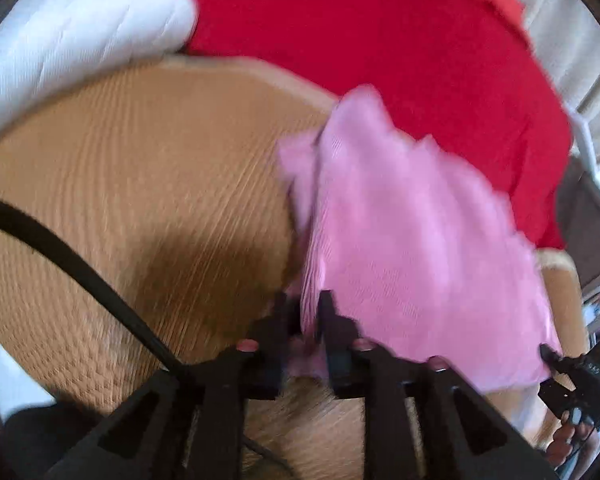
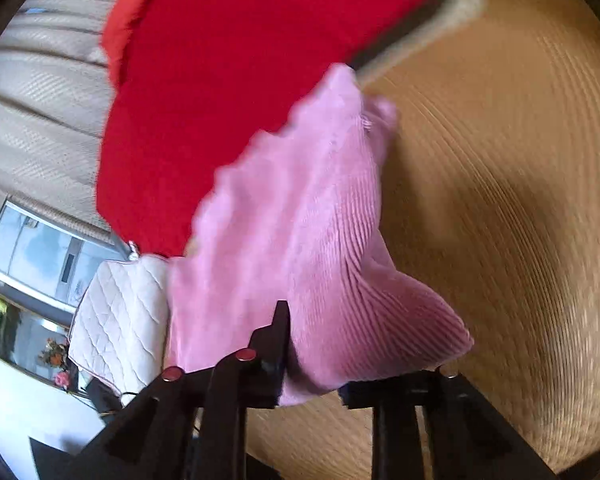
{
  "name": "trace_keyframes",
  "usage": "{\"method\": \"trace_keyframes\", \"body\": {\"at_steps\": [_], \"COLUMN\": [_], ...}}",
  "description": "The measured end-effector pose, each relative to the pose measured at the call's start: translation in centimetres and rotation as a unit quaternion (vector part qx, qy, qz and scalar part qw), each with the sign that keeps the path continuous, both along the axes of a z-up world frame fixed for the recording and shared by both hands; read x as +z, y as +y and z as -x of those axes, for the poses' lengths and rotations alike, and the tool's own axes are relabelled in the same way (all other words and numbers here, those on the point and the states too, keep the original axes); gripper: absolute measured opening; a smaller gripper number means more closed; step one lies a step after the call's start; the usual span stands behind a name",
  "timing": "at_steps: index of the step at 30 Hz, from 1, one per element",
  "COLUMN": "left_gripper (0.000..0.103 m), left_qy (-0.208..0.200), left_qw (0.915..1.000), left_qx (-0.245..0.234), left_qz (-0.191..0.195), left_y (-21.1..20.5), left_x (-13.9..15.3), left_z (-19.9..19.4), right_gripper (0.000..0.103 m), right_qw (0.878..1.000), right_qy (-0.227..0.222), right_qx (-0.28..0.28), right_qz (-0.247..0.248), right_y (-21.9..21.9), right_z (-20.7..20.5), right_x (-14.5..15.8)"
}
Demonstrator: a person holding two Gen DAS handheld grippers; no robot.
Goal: Fold large clothes
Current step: 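Open both grippers and release the folded hem onto the jacket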
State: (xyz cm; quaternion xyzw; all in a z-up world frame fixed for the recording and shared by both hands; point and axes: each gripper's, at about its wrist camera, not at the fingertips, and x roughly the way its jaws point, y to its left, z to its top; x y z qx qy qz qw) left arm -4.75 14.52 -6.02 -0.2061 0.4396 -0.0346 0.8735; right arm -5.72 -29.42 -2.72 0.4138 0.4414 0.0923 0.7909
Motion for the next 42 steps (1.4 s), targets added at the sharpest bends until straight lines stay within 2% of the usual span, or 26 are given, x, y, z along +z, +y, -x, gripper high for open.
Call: {"method": "trace_keyframes", "body": {"at_steps": [1, 2, 3, 4, 5, 7, 10, 13, 15, 18, 21, 24, 25, 26, 27, 28, 30, 31, 32, 34, 37, 39, 41, 42], "left_gripper": [0.023, 0.039, 0.065, 0.071, 0.071, 0.073, 0.074, 0.075, 0.075, 0.075, 0.074, 0.074, 0.074, 0.072, 0.065, 0.059, 0.018, 0.011, 0.007, 0.006, 0.006, 0.006, 0.006, 0.006], "left_qy": [-0.004, 0.001, 0.004, -0.006, -0.027, -0.062, -0.071, -0.054, -0.036, -0.016, -0.017, -0.020, -0.023, -0.028, -0.030, -0.027, -0.001, 0.006, 0.005, -0.018, -0.090, -0.127, -0.139, -0.143], "left_qw": [0.9999, 0.9998, 0.9998, 0.9995, 0.9989, 0.9976, 0.9974, 0.9972, 0.9959, 0.9962, 0.9965, 0.9970, 0.9971, 0.9972, 0.9971, 0.9966, 0.9952, 0.9949, 0.9946, 0.9944, 0.9900, 0.9867, 0.9852, 0.9839], "left_qx": [0.000, 0.005, 0.014, 0.027, 0.035, 0.031, -0.005, -0.053, -0.082, -0.086, -0.082, -0.073, -0.072, -0.069, -0.067, -0.071, -0.088, -0.091, -0.093, -0.091, -0.081, -0.074, -0.070, -0.068], "left_qz": [0.012, 0.019, 0.017, 0.013, 0.011, -0.001, 0.002, 0.004, 0.014, 0.001, -0.007, -0.011, -0.010, -0.013, -0.019, -0.031, -0.043, -0.044, -0.045, -0.052, -0.072, -0.070, -0.070, -0.082], "left_y": [0.4, 0.8, 1.2, 1.7, 2.1, 2.5, 2.0, 0.5, -0.5, -1.4, -2.1, -2.3, -2.2, -2.2, -2.2, -2.4, -3.1, -3.1, -3.1, -2.7, -2.5, -2.0, -1.8, -1.8], "left_x": [0.0, 0.5, 1.2, 2.2, 3.2, 5.2, 6.5, 6.2, 5.3, 5.0, 4.6, 4.7, 4.8, 5.0, 5.3, 5.3, 4.4, 4.3, 4.1, 4.0, 7.4, 9.3, 9.8, 9.8], "left_z": [0.3, 0.3, 0.2, 0.1, -0.2, -1.5, -4.8, -8.8, -10.6, -12.1, -13.9, -14.9, -15.1, -15.5, -16.2, -16.8, -17.6, -17.8, -17.8, -17.9, -15.0, -13.3, -13.2, -13.3], "right_gripper": [0.047, 0.053, 0.057, 0.072, 0.077, 0.077, 0.077, 0.077, 0.077, 0.077, 0.076, 0.068, 0.059, 0.042, 0.033, 0.031, 0.025, 0.020, 0.012, 0.006, 0.005, 0.005, 0.005, 0.005], "right_qw": [1.000, 0.999, 0.998, 0.998, 0.999, 0.999, 0.997, 0.996, 0.995, 0.993, 0.986, 0.979, 0.978, 0.977, 0.974, 0.971, 0.968, 0.966, 0.964, 0.958, 0.942, 0.932, 0.925, 0.923], "right_qy": [0.011, -0.011, -0.017, -0.019, -0.026, -0.039, -0.049, -0.067, -0.076, -0.076, -0.067, -0.044, -0.040, -0.036, -0.032, -0.028, -0.023, -0.020, -0.018, -0.024, -0.052, -0.081, -0.105, -0.115], "right_qx": [-0.002, -0.008, -0.014, -0.019, -0.026, -0.031, -0.039, -0.033, -0.013, 0.015, 0.041, 0.055, 0.060, 0.067, 0.070, 0.070, 0.077, 0.079, 0.082, 0.086, 0.088, 0.084, 0.074, 0.068], "right_qz": [-0.008, -0.043, -0.059, -0.052, -0.032, 0.011, 0.031, 0.048, 0.056, 0.088, 0.147, 0.190, 0.196, 0.201, 0.214, 0.228, 0.239, 0.244, 0.251, 0.272, 0.319, 0.343, 0.357, 0.362], "right_y": [-0.3, -0.9, -1.4, -1.9, -2.3, -2.9, -4.7, -6.0, -6.0, -6.5, -5.4, -5.4, -5.1, -4.7, -4.6, -4.4, -3.3, -3.1, -3.0, -2.1, -1.4, -0.7, -0.5, -0.4], "right_z": [0.6, 1.4, 2.2, 2.6, 2.9, 3.3, 2.3, 0.3, -2.7, -6.2, -10.5, -12.3, -12.7, -13.2, -12.9, -13.1, -13.8, -13.9, -14.0, -14.4, -13.3, -12.5, -12.2, -12.3], "right_x": [-1.3, -2.0, -2.1, -1.6, -0.9, 0.4, 2.5, 3.6, 4.3, 5.1, 5.2, 3.8, 3.7, 3.4, 3.2, 3.0, 2.5, 2.4, 2.4, 3.3, 5.7, 7.9, 9.6, 10.1]}}
